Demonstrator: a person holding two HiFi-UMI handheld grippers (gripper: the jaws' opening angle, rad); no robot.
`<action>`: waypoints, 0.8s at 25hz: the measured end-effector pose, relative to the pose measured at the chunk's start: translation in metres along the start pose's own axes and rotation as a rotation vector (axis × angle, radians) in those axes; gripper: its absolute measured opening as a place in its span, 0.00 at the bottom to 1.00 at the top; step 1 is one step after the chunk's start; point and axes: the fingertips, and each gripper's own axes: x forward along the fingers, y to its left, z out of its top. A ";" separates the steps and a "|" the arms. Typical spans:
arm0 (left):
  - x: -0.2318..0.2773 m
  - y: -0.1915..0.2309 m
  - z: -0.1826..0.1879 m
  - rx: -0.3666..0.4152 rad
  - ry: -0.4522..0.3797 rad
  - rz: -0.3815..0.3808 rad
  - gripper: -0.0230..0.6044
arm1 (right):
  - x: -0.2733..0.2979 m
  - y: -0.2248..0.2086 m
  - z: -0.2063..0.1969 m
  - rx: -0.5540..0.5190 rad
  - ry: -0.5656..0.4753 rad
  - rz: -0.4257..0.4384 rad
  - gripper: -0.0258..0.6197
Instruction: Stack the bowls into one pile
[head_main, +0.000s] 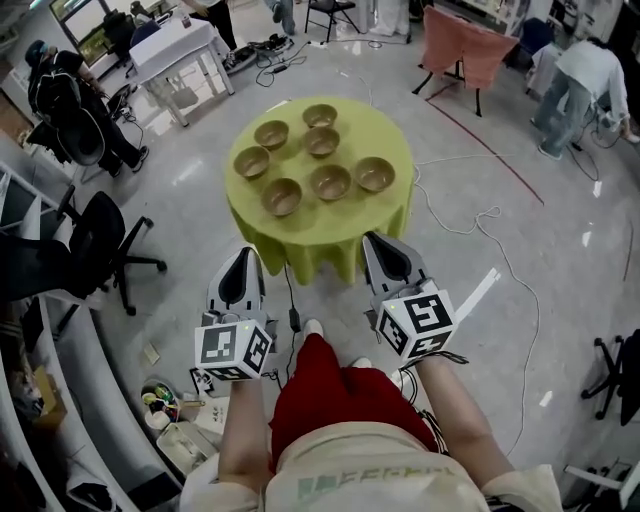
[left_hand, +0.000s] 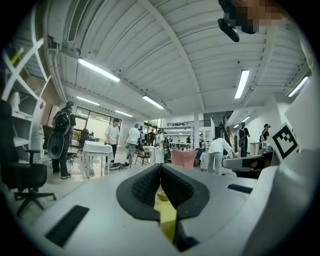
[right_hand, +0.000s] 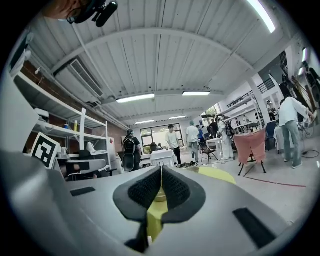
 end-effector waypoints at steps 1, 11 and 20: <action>0.002 0.004 0.000 0.003 0.006 0.006 0.07 | 0.004 0.000 -0.001 0.004 0.003 0.003 0.10; 0.045 0.049 -0.015 -0.008 0.054 0.016 0.07 | 0.066 0.007 -0.016 0.001 0.059 0.012 0.10; 0.097 0.095 -0.039 -0.056 0.113 -0.018 0.07 | 0.143 0.014 -0.036 0.015 0.129 0.010 0.10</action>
